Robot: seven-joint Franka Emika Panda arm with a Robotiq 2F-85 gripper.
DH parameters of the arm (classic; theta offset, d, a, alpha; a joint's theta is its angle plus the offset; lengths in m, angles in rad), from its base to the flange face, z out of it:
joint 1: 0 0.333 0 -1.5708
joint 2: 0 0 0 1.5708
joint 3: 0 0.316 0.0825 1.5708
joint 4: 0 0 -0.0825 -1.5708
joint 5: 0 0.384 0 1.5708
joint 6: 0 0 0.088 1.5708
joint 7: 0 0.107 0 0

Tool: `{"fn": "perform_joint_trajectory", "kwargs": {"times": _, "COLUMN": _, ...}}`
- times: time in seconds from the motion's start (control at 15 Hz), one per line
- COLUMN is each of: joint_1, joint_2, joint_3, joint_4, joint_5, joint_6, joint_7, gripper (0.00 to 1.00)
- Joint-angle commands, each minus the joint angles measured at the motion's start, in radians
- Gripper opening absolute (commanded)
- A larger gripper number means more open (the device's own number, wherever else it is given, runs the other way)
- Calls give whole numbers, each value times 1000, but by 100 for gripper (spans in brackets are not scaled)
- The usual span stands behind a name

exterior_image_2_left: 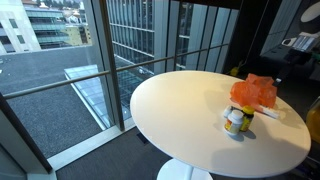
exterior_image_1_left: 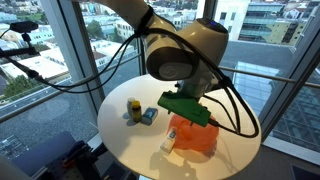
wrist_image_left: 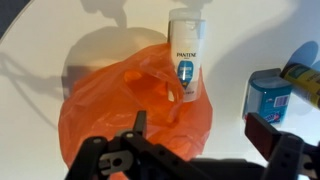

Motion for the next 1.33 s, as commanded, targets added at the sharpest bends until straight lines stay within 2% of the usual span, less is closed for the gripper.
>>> {"fn": "perform_joint_trajectory", "kwargs": {"times": 0.0, "joint_1": 29, "joint_2": 8, "joint_3": -28, "joint_4": -17, "joint_5": -81, "joint_6": 25, "joint_7": 70, "gripper": 100}}
{"fn": "perform_joint_trajectory", "kwargs": {"times": 0.4, "joint_1": 41, "joint_2": 60, "joint_3": -20, "joint_4": -71, "joint_5": -116, "joint_6": 130, "joint_7": 98, "gripper": 100}}
{"fn": "perform_joint_trajectory", "kwargs": {"times": 0.87, "joint_1": 29, "joint_2": 73, "joint_3": -10, "joint_4": -66, "joint_5": -92, "joint_6": 115, "joint_7": 65, "gripper": 100}}
{"fn": "perform_joint_trajectory", "kwargs": {"times": 1.27, "joint_1": 33, "joint_2": 91, "joint_3": 0, "joint_4": -100, "joint_5": -95, "joint_6": 185, "joint_7": 57, "gripper": 100}}
